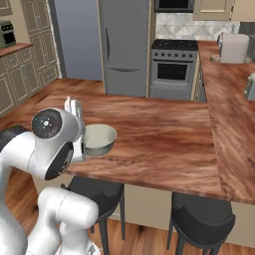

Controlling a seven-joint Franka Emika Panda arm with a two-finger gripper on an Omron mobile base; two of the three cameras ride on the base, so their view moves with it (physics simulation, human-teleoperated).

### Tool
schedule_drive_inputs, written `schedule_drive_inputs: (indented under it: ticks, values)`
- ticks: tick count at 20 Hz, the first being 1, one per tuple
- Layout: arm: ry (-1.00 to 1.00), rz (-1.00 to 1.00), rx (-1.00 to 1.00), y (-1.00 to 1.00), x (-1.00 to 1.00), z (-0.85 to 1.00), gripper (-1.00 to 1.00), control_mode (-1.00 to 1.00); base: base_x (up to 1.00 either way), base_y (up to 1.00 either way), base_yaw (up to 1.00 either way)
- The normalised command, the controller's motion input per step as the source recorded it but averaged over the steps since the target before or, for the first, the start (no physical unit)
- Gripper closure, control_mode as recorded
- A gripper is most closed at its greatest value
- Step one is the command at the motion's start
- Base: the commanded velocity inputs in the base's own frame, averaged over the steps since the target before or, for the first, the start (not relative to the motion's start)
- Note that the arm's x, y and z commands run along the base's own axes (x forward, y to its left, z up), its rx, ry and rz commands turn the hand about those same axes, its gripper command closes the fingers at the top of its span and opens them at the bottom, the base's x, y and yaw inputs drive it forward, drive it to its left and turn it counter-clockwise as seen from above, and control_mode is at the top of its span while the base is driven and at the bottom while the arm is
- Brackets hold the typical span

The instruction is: Pick up the bowls from the cabinet and place each bowl in front of a stool on the dining counter.

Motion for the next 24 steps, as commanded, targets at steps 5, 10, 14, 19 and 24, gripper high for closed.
schedule_drive_inputs:
  ticks: [5,10,14,19,24]
  values:
    - [0.0,0.01,0.0,0.0,-0.85,0.79,-1.0,-1.0,0.0,0.0,0.0]
    - [0.02,0.13,0.0,0.1,-0.59,0.44,-1.0,-1.0,0.0,0.0,0.0]
    - [0.17,0.07,0.0,0.38,-0.37,0.5,-1.0,-1.0,0.0,0.0,0.0]
    - [0.18,0.02,0.02,0.06,0.0,0.39,-1.0,-1.0,0.0,0.0,0.0]
    - [0.05,0.01,0.04,-0.04,0.0,0.02,-1.0,-1.0,0.0,0.0,0.0]
